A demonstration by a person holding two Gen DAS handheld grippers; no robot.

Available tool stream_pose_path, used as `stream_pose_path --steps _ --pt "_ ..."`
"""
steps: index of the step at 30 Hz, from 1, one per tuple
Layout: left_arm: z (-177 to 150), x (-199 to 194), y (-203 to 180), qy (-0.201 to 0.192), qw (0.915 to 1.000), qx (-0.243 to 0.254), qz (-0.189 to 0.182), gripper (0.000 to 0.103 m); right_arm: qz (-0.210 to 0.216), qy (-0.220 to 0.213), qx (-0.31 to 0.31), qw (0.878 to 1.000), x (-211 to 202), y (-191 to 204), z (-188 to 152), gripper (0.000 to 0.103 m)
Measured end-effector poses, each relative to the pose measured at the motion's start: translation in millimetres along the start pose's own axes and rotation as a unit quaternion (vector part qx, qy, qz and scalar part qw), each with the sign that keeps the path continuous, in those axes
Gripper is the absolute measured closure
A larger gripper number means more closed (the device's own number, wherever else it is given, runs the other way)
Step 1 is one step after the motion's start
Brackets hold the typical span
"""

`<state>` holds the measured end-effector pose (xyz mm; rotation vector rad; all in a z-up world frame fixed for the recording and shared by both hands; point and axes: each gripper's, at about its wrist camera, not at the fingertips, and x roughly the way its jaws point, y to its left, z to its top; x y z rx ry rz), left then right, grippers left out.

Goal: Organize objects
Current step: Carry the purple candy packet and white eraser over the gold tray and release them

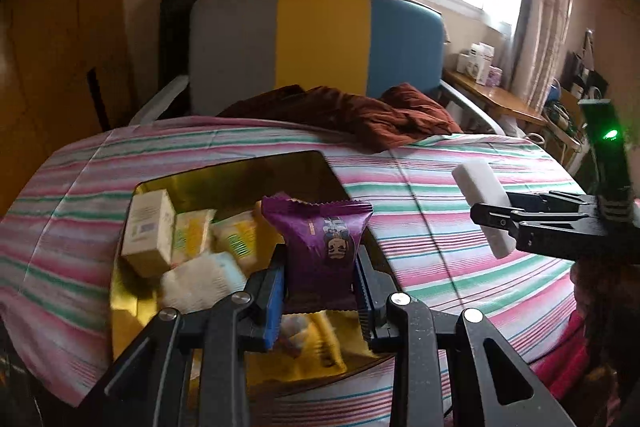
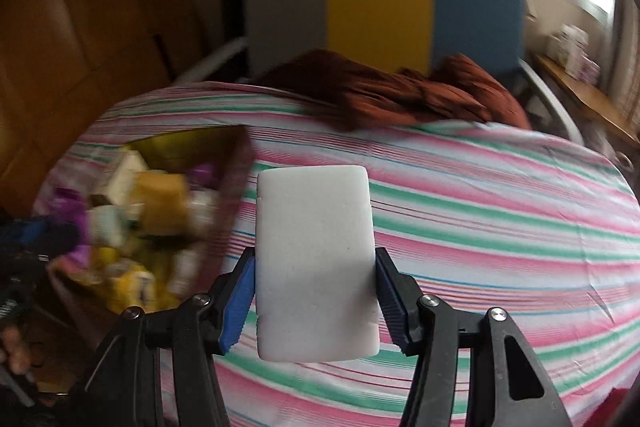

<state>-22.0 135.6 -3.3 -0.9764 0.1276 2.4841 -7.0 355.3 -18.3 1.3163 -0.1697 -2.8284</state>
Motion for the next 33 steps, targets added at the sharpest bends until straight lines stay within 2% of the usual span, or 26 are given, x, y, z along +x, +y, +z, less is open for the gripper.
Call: stream_pose_path --steps 8,13,24,29,33 --pt "-24 -8 57 0.011 0.9986 -0.048 0.022 0.072 0.084 0.0 -0.047 0.995 9 83 12 0.046" --pt "-43 -12 86 0.021 0.996 -0.082 0.03 0.072 0.113 0.011 -0.068 0.991 27 119 24 0.046" --pt "-45 20 93 0.05 0.9937 -0.094 0.035 0.072 0.149 0.035 -0.082 0.985 69 170 70 0.046" --pt "-39 40 88 0.053 0.9945 -0.082 0.039 0.071 0.154 0.056 -0.079 0.983 99 182 85 0.044" --pt "-41 47 86 0.061 0.9938 -0.083 0.04 0.07 0.151 0.06 -0.065 0.985 103 178 81 0.044"
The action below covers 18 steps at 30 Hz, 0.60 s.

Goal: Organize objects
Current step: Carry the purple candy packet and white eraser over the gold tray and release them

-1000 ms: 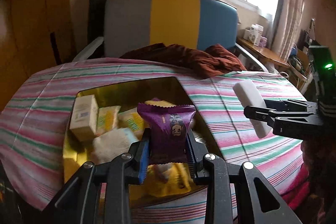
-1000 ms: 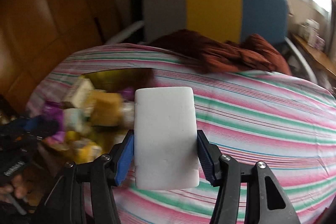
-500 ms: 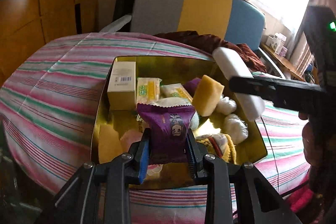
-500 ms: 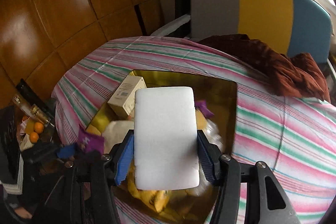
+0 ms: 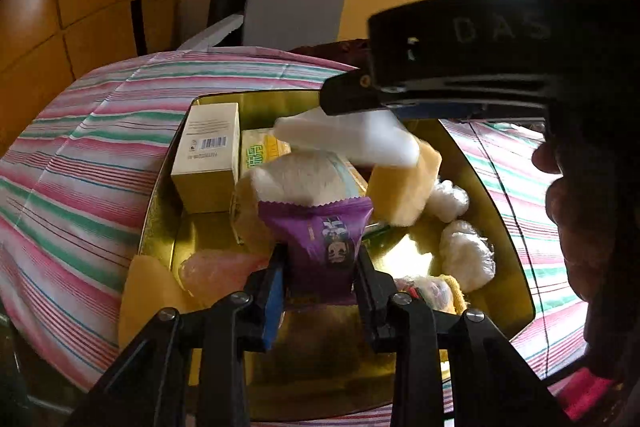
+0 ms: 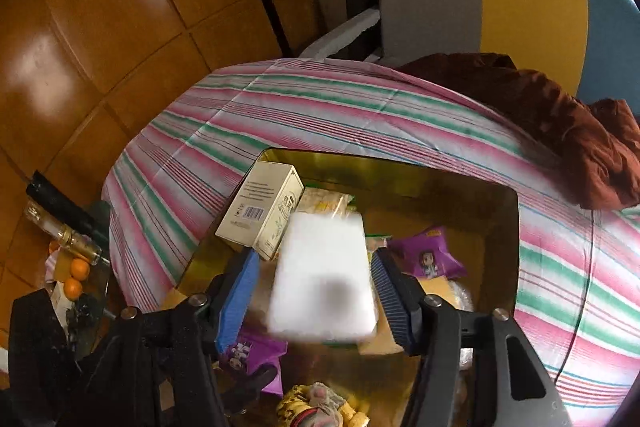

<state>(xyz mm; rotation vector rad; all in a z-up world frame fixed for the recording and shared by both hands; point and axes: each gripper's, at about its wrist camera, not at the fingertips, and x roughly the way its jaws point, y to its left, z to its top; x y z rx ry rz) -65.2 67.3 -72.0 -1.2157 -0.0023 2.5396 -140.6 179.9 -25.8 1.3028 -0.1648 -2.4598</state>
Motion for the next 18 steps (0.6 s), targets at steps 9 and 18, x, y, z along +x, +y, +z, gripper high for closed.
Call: stream_pose_path --steps 9,18 --pt "-5 -9 -4 -0.01 0.9999 0.005 0.011 0.049 -0.011 -0.006 0.015 1.0 -11 -13 -20 0.044" --pt "-2 -41 -2 -0.053 0.9981 0.006 0.03 0.037 -0.054 -0.031 0.013 0.998 -33 -13 -46 0.044"
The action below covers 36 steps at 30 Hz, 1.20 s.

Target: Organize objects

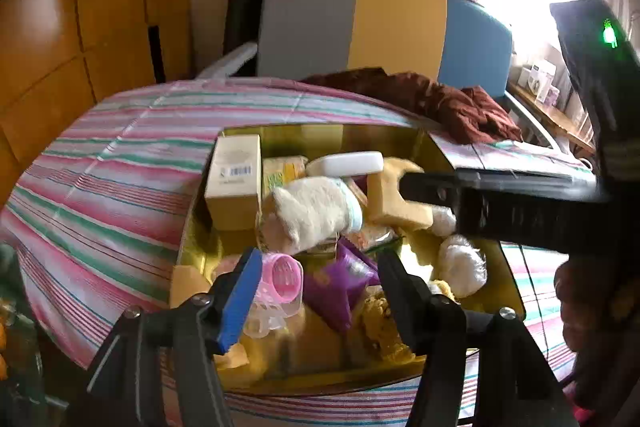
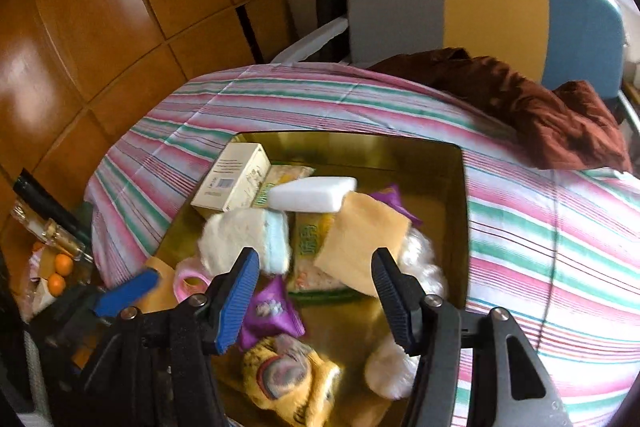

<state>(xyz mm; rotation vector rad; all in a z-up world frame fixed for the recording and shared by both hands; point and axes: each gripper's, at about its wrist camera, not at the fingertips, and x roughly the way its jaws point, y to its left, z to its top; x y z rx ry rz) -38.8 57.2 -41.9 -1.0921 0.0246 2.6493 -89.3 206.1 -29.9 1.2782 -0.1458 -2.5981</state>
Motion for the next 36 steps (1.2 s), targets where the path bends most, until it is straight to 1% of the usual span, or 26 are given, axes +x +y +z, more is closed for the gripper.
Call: stream_pose_path --steps 2,4,6,9,12,14,20,23,24,30,36 --pt "1 -7 0 -0.01 0.9999 0.001 0.005 0.031 -0.014 -0.009 -0.005 1.0 -7 2 -7 0.044" --pt "2 -15 0 -0.022 0.9997 0.005 0.013 0.027 -0.026 -0.016 -0.009 0.999 -13 3 -12 0.041" --pt "3 -21 -1 -0.031 0.9993 0.008 0.021 0.019 -0.038 -0.023 -0.007 0.999 -19 3 -20 0.039" --pt "3 -33 -1 -0.043 0.9986 0.009 0.029 0.012 -0.057 -0.035 -0.007 0.998 -28 6 -31 0.038" --pt "3 -42 -1 -0.052 0.9978 0.008 0.04 0.004 -0.087 -0.05 -0.01 0.995 -38 9 -43 0.034" --pt "3 -48 -1 -0.059 0.9973 0.006 0.044 0.0 -0.103 -0.064 -0.005 0.993 -47 10 -51 0.032" --pt "3 -60 -6 -0.065 0.9959 0.004 0.062 0.0 -0.123 -0.075 0.019 0.989 -59 8 -69 0.032" --pt "1 -62 -13 -0.068 0.9936 0.01 0.089 0.0 -0.125 -0.076 0.019 0.989 -60 9 -73 0.032" --pt "1 -63 -14 -0.068 0.9934 0.01 0.092 0.0 -0.126 -0.076 0.019 0.989 -60 10 -74 0.032" --pt "-1 -72 -16 -0.074 0.9938 0.001 0.083 0.0 -0.126 -0.081 0.02 0.989 -65 11 -78 0.032" --pt "-2 -76 -16 -0.071 0.995 -0.012 0.07 0.0 -0.125 -0.085 0.018 0.988 -67 15 -79 0.032"
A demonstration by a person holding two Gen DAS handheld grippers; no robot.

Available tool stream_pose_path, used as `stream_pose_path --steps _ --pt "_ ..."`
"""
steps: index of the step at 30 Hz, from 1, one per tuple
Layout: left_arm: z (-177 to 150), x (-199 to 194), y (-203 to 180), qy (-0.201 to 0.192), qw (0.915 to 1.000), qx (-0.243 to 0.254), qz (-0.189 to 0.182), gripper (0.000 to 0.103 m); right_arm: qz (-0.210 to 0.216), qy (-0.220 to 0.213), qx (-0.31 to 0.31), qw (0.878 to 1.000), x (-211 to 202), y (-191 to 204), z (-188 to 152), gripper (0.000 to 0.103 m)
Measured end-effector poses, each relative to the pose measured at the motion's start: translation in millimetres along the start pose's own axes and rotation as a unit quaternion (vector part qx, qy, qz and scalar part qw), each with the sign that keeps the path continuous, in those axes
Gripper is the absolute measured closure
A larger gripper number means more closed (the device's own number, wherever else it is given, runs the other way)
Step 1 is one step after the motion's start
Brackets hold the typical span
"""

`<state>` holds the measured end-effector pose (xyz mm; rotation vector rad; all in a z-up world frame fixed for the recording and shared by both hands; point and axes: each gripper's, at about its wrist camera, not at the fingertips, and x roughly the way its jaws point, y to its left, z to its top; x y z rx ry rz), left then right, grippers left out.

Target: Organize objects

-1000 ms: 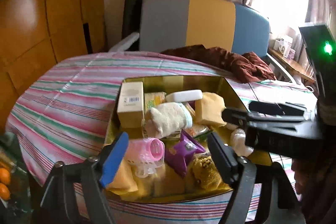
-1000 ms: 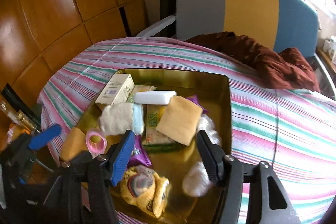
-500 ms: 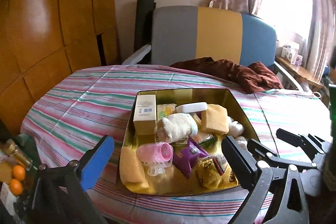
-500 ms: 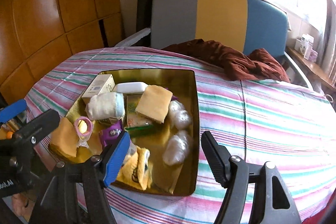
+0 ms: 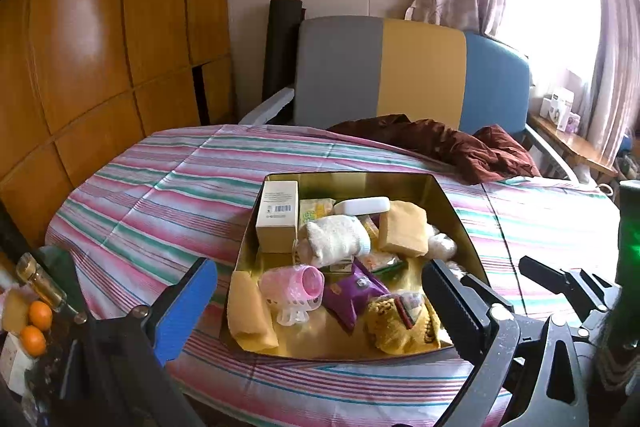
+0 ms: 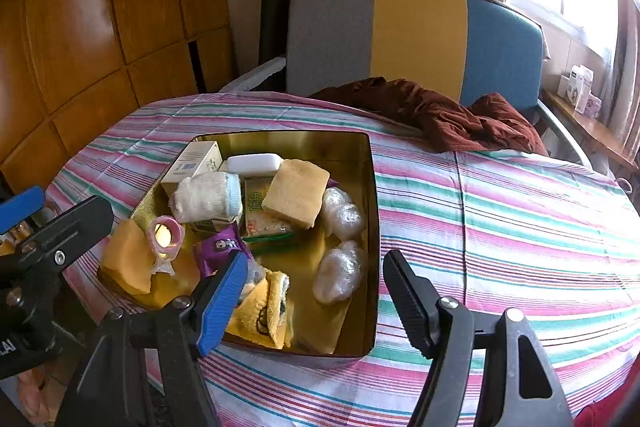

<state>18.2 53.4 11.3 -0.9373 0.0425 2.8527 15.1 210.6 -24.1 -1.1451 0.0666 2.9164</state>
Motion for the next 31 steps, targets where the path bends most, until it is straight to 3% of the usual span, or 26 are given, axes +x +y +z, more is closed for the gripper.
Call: stream_pose_path --steps 31 --pt "-6 13 10 0.006 0.9996 -0.009 0.025 0.002 0.009 0.013 -0.009 1.0 11 10 -1 0.032"
